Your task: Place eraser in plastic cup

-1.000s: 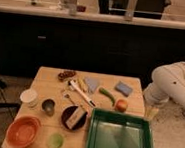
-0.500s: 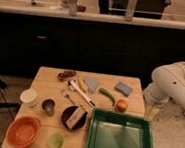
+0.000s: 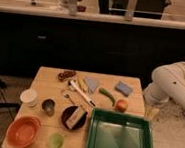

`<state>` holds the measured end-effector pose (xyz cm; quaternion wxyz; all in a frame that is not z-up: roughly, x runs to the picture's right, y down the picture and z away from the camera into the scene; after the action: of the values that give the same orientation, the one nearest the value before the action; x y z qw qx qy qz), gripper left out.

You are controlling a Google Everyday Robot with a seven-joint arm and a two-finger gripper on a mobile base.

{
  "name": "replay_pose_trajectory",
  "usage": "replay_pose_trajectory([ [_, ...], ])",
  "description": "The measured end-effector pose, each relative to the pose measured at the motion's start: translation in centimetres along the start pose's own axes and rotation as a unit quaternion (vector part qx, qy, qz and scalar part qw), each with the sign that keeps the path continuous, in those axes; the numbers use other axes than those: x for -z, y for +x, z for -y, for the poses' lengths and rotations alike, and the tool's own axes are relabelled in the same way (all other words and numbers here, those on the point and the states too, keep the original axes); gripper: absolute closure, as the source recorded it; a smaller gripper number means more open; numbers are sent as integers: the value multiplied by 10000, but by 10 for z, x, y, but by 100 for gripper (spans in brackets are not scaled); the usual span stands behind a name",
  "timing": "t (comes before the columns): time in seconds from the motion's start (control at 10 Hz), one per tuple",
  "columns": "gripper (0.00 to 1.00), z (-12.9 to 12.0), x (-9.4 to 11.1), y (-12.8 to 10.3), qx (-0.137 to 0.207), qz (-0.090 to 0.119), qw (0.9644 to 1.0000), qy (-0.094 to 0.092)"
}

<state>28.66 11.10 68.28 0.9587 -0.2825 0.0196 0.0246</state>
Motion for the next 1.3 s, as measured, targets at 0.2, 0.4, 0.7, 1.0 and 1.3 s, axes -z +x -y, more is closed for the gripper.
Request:
replay_pose_trajectory([
  [0.2, 20, 5, 1, -5, 188, 297, 9994, -6],
  [0.4, 20, 12, 0, -21, 528, 1237, 9909, -84],
  [0.7, 20, 19, -3, -60, 1220, 2032, 9714, -173],
  [1.0, 20, 12, -2, -108, 2271, 1907, 9550, 31],
  [1.3, 20, 3, 0, -151, 3286, 1849, 9257, 292],
])
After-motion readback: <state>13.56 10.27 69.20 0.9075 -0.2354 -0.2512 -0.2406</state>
